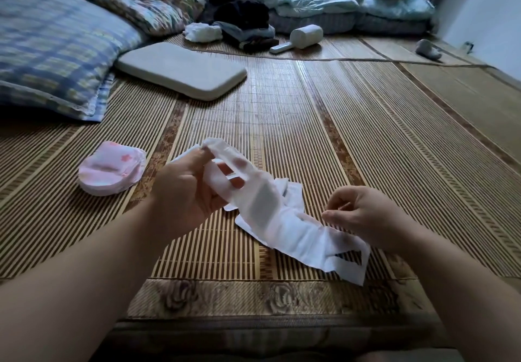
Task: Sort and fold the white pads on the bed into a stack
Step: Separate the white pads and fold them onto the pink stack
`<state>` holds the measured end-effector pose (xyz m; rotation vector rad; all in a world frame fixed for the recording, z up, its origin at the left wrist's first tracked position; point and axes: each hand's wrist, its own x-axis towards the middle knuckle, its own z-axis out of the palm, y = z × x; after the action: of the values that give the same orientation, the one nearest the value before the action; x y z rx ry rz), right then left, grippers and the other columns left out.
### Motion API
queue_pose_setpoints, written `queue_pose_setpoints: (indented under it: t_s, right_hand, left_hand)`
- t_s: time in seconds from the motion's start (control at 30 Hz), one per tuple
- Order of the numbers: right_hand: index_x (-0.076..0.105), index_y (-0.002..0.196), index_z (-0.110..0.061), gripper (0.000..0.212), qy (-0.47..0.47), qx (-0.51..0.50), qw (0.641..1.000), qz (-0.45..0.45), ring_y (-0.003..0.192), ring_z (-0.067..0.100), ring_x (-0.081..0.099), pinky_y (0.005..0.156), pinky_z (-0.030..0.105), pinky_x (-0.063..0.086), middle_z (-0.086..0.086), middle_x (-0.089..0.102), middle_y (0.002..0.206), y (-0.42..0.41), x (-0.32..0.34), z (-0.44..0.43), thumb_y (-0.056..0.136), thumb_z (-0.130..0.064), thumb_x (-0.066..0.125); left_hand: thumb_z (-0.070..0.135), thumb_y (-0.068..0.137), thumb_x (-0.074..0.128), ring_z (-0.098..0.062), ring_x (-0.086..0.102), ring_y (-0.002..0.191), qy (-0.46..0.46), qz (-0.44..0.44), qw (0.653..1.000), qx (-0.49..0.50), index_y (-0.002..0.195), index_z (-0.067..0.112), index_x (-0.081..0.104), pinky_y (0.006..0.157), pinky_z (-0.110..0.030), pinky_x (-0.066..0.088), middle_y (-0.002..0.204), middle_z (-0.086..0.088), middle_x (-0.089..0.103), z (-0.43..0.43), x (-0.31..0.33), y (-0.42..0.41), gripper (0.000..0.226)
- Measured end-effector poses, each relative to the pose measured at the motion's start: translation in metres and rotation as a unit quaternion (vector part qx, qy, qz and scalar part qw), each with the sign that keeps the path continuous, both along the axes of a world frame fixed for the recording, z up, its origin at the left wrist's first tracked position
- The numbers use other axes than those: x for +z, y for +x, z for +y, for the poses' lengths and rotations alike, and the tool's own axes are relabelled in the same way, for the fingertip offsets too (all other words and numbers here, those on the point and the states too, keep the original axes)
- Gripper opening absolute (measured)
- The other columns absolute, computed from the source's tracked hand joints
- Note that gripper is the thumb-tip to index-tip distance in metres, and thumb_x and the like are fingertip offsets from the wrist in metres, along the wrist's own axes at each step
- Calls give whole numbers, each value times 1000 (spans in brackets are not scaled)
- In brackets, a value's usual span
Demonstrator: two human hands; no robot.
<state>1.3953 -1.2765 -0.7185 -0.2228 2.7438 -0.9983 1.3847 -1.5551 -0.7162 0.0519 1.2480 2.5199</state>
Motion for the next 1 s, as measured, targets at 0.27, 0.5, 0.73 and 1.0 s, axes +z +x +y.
queue_pose_setpoints:
  t_s: [0.27,0.5,0.73,1.0]
  right_hand:
    - [55,111,-51,59,-128,107,984,-60,98,2,62,81,24,52,-17,66,100,-3,-2,-53,66,-24,82]
    - [71,80,-21,11,-80,148,973,-158,77,16,70,68,30,58,1,73,83,-5,-1,-39,72,-14,75]
    - [65,101,-18,24,-202,24,958,-204,69,23,67,58,32,54,6,72,85,-15,7,-2,82,-4,63]
    - [67,97,-7,23,-173,-154,951,-202,60,16,63,51,27,50,12,71,81,-27,2,18,75,-5,73]
  left_hand:
    - [38,98,29,-20,64,71,48,34,992,-112,98,3,64,66,-31,56,91,-11,69,10,11,2,49]
    - [34,99,32,-17,67,61,146,-49,987,49,103,6,55,51,-26,56,82,-13,73,-12,16,0,36]
    - [23,98,35,-14,69,58,43,-161,976,142,113,1,59,49,-23,56,73,-11,74,-38,0,-3,35]
    - [22,93,42,-14,64,43,-268,-243,925,114,79,13,62,36,-22,49,54,-3,69,-53,-16,4,26]
